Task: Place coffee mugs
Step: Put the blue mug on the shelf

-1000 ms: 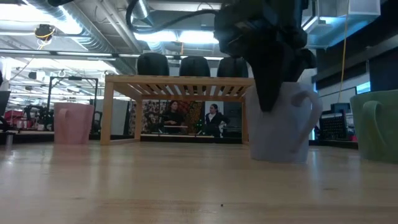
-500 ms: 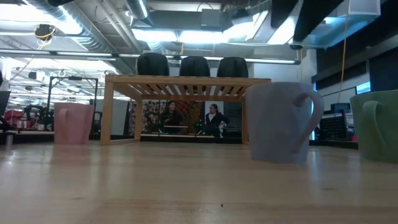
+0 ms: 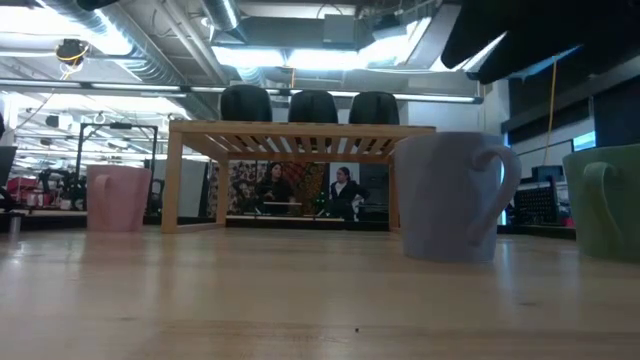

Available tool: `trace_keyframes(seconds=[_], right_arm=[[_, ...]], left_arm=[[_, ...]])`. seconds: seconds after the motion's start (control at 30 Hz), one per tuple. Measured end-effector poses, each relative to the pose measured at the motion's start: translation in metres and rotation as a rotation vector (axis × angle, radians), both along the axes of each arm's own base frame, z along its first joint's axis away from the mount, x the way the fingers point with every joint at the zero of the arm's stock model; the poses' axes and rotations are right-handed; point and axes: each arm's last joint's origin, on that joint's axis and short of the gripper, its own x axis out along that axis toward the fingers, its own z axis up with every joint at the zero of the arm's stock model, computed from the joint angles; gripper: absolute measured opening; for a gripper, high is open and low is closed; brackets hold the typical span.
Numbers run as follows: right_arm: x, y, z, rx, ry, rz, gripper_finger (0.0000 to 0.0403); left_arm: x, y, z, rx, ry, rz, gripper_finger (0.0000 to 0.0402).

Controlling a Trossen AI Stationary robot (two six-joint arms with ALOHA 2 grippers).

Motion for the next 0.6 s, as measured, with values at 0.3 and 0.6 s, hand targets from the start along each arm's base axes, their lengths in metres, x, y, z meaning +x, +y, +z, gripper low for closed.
trace_keyframes(seconds=[0.3,0.6], right_arm=[[-0.020,0.009,-0.023,-0.063,-0.058,-0.066,0.0182],[-0.022,-0.002,-0.050,-0.056,-0.031,-0.092,0.0182]], left_arm=[[0.000,0.000,0.000,0.000,0.000,0.001,0.0102],[0.000,0.001,0.000,0.014,-0.002,0.024,0.0102]])
